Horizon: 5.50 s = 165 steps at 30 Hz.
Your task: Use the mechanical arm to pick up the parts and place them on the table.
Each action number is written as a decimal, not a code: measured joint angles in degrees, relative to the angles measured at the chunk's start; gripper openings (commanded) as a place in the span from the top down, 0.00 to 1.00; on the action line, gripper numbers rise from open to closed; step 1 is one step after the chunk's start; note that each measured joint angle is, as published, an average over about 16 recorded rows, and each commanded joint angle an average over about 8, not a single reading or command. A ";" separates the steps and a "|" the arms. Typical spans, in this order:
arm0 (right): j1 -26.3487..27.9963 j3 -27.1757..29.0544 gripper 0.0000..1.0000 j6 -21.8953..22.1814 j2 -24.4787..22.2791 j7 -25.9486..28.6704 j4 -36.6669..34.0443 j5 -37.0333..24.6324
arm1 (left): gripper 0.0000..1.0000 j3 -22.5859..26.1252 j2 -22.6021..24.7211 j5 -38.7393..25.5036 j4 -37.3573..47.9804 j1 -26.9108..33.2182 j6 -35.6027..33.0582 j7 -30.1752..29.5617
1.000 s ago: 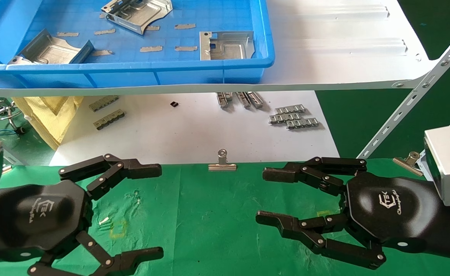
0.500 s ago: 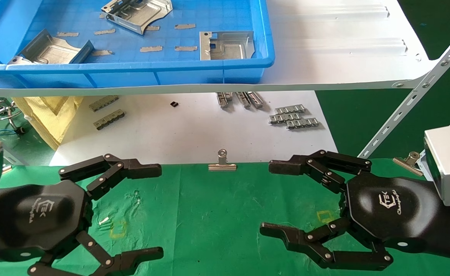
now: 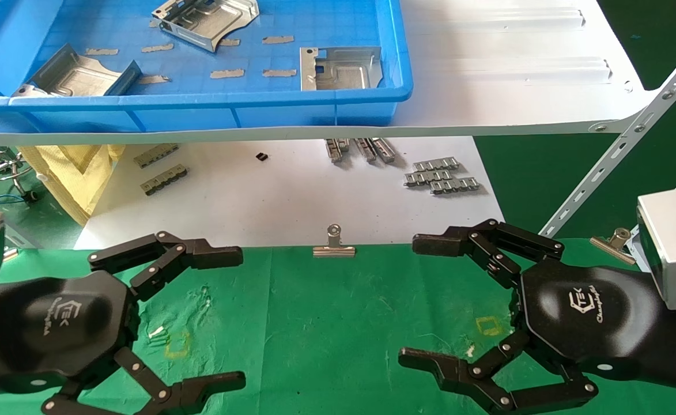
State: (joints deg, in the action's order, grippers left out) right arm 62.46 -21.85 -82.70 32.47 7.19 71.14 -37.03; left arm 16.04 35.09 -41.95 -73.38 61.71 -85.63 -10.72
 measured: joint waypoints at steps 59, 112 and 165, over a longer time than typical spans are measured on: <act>0.00 0.00 1.00 0.00 0.00 0.00 0.00 0.00 | 0.00 3.25 7.44 -10.92 10.17 19.50 6.19 -1.11; 0.00 -0.01 1.00 0.00 0.00 0.00 0.00 0.01 | 1.00 15.55 40.09 -39.89 73.69 56.31 52.69 0.03; 0.00 -0.01 0.00 0.00 0.00 -0.01 0.00 0.01 | 1.00 16.14 10.46 -16.56 42.40 34.92 -6.10 41.34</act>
State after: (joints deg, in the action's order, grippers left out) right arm 62.47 -21.86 -82.69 32.46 7.18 71.14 -37.02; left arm 32.18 45.55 -58.51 -30.98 96.63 -91.73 30.63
